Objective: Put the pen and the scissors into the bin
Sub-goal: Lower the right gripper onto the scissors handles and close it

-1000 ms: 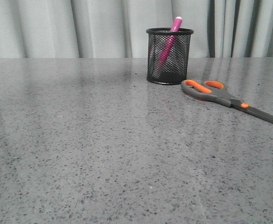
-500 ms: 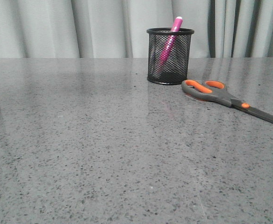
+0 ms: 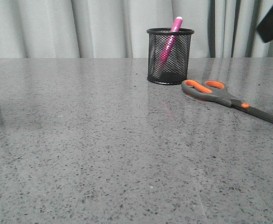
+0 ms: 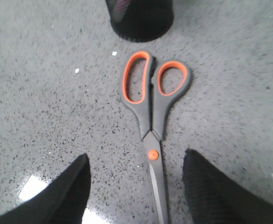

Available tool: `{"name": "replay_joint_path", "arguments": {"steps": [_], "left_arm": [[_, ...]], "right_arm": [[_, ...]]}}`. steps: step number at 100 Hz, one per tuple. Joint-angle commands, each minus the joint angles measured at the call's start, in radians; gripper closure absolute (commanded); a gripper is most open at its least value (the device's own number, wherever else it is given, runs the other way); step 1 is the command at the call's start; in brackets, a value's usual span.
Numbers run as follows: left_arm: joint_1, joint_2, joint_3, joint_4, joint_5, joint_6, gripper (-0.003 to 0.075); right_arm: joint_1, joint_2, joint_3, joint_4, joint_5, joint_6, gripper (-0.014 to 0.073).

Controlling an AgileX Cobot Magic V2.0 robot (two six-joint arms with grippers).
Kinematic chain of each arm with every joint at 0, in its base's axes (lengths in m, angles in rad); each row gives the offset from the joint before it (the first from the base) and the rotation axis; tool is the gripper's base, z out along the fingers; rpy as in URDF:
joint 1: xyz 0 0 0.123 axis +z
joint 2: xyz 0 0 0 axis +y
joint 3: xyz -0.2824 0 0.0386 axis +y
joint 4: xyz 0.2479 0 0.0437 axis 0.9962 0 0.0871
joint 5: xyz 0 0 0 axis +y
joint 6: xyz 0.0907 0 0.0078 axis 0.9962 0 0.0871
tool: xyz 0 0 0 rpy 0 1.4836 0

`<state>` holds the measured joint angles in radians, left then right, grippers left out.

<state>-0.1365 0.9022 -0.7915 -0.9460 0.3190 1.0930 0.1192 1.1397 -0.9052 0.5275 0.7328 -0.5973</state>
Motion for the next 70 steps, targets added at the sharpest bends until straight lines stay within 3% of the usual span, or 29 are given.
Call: {"name": "replay_joint_path", "arguments": {"steps": [1, 18, 35, 55, 70], "left_arm": [[0.008, -0.033, -0.001, -0.056, -0.045, -0.009, 0.0739], [0.008, -0.049, 0.009, -0.076, -0.034, -0.009, 0.0738], [0.008, -0.049, 0.009, -0.085, -0.034, -0.009, 0.0713], [0.008, -0.049, 0.009, -0.12, -0.034, -0.009, 0.0576], [0.008, -0.049, 0.009, -0.12, -0.034, -0.009, 0.0563]], "right_arm": [[0.011, 0.075, -0.108, -0.015, 0.045, -0.014, 0.0202], [0.04, 0.275, -0.29, -0.091, 0.234, -0.014, 0.0202], [0.06, 0.426, -0.441, -0.195, 0.333, 0.049, 0.0202], [0.095, 0.523, -0.521, -0.255, 0.359, 0.085, 0.0202], [0.148, 0.555, -0.523, -0.347, 0.326, 0.125, 0.0202]]}}
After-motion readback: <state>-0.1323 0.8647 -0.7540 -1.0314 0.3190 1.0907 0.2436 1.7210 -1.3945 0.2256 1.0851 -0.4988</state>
